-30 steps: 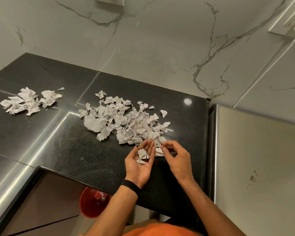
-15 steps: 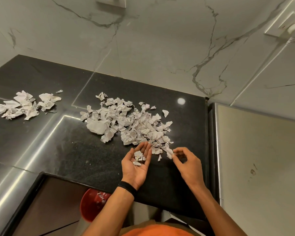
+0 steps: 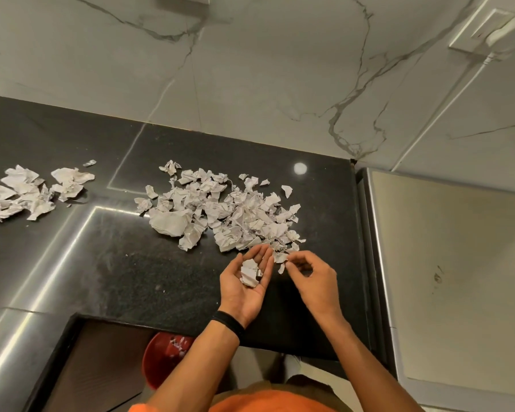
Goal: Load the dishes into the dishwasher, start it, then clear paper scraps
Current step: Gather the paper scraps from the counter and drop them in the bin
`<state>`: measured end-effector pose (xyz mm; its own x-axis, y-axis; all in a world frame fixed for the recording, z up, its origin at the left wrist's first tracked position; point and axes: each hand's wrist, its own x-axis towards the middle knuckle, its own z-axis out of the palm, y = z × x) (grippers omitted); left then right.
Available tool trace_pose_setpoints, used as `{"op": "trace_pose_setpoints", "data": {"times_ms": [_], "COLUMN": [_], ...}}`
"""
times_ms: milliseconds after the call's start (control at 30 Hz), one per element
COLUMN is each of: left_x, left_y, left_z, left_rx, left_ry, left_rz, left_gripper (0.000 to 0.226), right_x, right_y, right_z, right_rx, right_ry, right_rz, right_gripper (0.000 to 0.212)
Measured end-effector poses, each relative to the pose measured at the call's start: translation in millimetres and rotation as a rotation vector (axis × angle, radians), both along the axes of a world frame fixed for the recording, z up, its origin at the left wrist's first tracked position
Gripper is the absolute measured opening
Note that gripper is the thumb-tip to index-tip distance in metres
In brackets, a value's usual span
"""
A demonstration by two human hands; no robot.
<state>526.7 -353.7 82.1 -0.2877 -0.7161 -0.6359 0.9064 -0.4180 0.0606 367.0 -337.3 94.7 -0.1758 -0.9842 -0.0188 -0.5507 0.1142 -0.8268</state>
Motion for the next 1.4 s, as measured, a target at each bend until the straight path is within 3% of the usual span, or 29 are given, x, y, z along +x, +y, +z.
{"op": "trace_pose_setpoints", "data": {"times_ms": [133, 300, 367, 433, 600, 767, 967, 1100, 1233, 1333, 1400], "left_x": [12, 21, 22, 23, 18, 11, 4, -5, -13, -20, -23], "left_y": [1, 1, 0, 0, 2, 4, -1, 0, -3, -4, -5], "left_z": [-4, -5, -7, -7, -12, -8, 0, 6, 6, 5, 5], "left_rx": [0.013, 0.005, 0.005, 0.004, -0.005, -0.008, -0.006, -0.02, -0.014, -0.009, -0.005], "left_ry": [-0.002, -0.026, -0.03, -0.033, -0.053, -0.014, -0.002, -0.03, -0.039, -0.045, -0.056], "left_rz": [-0.013, -0.048, -0.061, -0.075, -0.155, -0.193, -0.128, -0.097, -0.045, -0.009, 0.008], "left_gripper": [0.043, 0.042, 0.043, 0.043, 0.044, 0.043, 0.044, 0.043, 0.044, 0.044, 0.043], "right_x": [5, 15, 16, 17, 39, 32, -28, -47, -52, -57, -55], "right_y": [-5, -4, -2, 1, 9, 0, -45, -72, -80, -76, -69], "right_z": [-23, -33, -29, -21, 14, 17, -5, -23, -33, -31, -22], "right_rx": [0.125, 0.061, 0.106, 0.114, 0.019, 0.001, 0.021, 0.079, -0.015, 0.0, 0.031], "right_ry": [0.265, 0.447, 0.322, 0.078, -0.202, -0.19, 0.111, 0.33, 0.498, 0.428, 0.181], "right_rz": [0.049, 0.056, -0.025, -0.089, 0.033, 0.052, -0.107, 0.072, 0.2, 0.195, 0.096], "right_gripper": [0.025, 0.019, 0.018, 0.018, 0.013, 0.014, 0.019, 0.03, 0.025, 0.024, 0.02]}}
